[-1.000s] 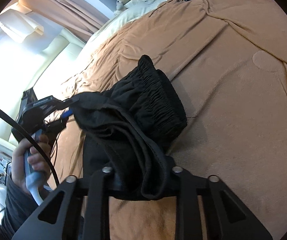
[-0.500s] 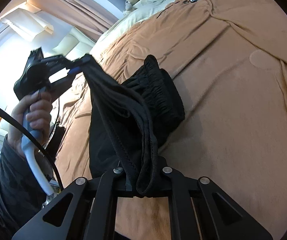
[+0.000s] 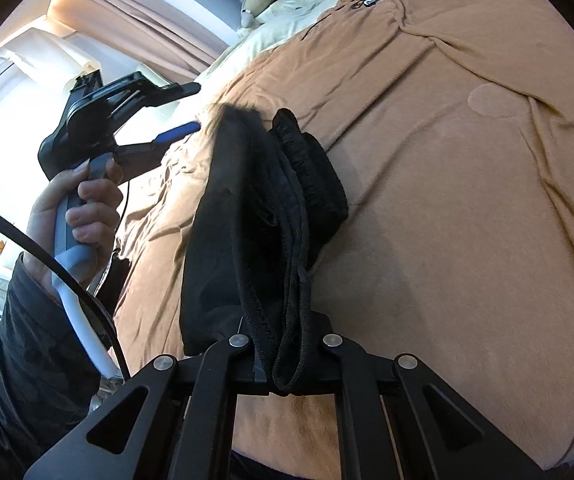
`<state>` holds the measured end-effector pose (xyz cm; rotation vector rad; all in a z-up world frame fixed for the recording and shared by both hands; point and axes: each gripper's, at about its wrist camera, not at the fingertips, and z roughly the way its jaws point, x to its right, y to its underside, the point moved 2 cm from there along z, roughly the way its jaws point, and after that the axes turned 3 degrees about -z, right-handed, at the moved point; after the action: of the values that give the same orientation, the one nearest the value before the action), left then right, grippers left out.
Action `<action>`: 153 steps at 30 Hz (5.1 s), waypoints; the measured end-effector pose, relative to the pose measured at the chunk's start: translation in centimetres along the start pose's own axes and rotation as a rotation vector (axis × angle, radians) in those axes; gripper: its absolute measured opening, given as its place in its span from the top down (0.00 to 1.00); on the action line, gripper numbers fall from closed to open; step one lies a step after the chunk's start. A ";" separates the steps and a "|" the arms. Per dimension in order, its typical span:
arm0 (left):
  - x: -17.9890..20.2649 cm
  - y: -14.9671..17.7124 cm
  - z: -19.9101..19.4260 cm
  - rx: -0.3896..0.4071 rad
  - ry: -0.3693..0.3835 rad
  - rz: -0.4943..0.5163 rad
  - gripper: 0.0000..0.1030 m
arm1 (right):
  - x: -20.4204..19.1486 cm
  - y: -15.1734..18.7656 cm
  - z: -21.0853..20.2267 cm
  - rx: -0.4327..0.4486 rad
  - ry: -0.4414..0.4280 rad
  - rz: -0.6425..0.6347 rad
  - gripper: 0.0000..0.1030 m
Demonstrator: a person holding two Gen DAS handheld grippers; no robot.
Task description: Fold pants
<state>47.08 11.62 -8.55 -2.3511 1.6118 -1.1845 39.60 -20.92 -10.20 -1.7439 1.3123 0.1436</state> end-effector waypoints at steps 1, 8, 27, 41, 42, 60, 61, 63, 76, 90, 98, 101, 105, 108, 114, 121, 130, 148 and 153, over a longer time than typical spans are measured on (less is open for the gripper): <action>-0.4 0.4 -0.1 -0.007 -0.004 -0.004 0.43 | -0.1 0.0 0.0 0.000 0.001 0.000 0.96; -3.5 3.3 -1.4 -0.031 -0.046 -0.049 0.43 | -0.4 0.6 -0.7 -0.003 0.031 -0.017 0.96; -6.1 10.4 -5.1 -0.105 -0.038 -0.075 0.43 | -1.9 1.4 -3.7 -0.014 0.127 -0.116 0.78; -7.6 13.6 -6.4 -0.103 0.038 -0.153 0.43 | -1.9 -2.4 -3.9 0.050 0.136 -0.162 0.31; -7.7 13.8 -6.3 -0.102 0.042 -0.161 0.43 | -1.8 -2.8 -3.4 0.039 0.134 -0.167 0.31; -8.8 15.5 -2.9 -0.155 0.071 -0.241 0.43 | -2.9 -8.8 4.9 -0.091 0.145 -0.292 0.31; -8.8 15.5 -2.6 -0.160 0.070 -0.244 0.43 | -2.9 -8.8 5.3 -0.103 0.147 -0.297 0.31; -8.8 15.7 -2.2 -0.167 0.069 -0.244 0.43 | -3.0 -9.0 6.2 -0.119 0.160 -0.306 0.31; -7.7 17.4 -1.9 -0.227 0.100 -0.220 0.58 | -1.1 -8.7 5.8 -0.105 0.149 -0.176 0.77; -7.5 15.0 -4.1 -0.218 0.108 -0.200 0.86 | -0.6 -7.2 5.6 -0.168 0.035 -0.061 0.77; -9.1 13.8 -5.1 -0.240 0.061 -0.182 0.86 | -2.1 -6.0 6.2 -0.259 -0.034 -0.111 0.77; -9.0 13.5 -4.9 -0.253 0.053 -0.168 0.83 | -1.8 -6.6 6.1 -0.253 -0.051 -0.094 0.76; -9.0 12.6 -4.7 -0.241 0.037 -0.150 0.67 | -0.6 -7.5 5.6 -0.216 -0.058 -0.051 0.46; -9.2 12.1 -4.9 -0.218 0.031 -0.143 0.51 | -0.1 -7.9 5.5 -0.190 -0.071 -0.034 0.38; -9.9 10.5 -4.4 -0.191 0.039 -0.154 0.46 | 1.5 -8.7 6.4 -0.167 -0.100 0.043 0.38; -10.5 8.4 -2.5 -0.191 0.045 -0.149 0.46 | 1.7 -9.7 9.5 -0.181 -0.072 0.106 0.38; -11.2 6.5 -0.4 -0.202 0.077 -0.149 0.46 | 2.3 -9.8 9.4 -0.199 -0.079 0.151 0.38; -10.0 4.2 3.1 -0.235 0.174 -0.112 0.51 | 1.9 -11.3 11.6 -0.224 -0.111 0.077 0.23; -10.6 4.3 3.1 -0.234 0.178 -0.126 0.51 | 1.1 -11.1 11.5 -0.219 -0.073 0.027 0.34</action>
<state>43.98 17.25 -18.55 -2.5890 1.7693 -1.3303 53.79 -13.36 -10.88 -1.8851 1.3059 0.3747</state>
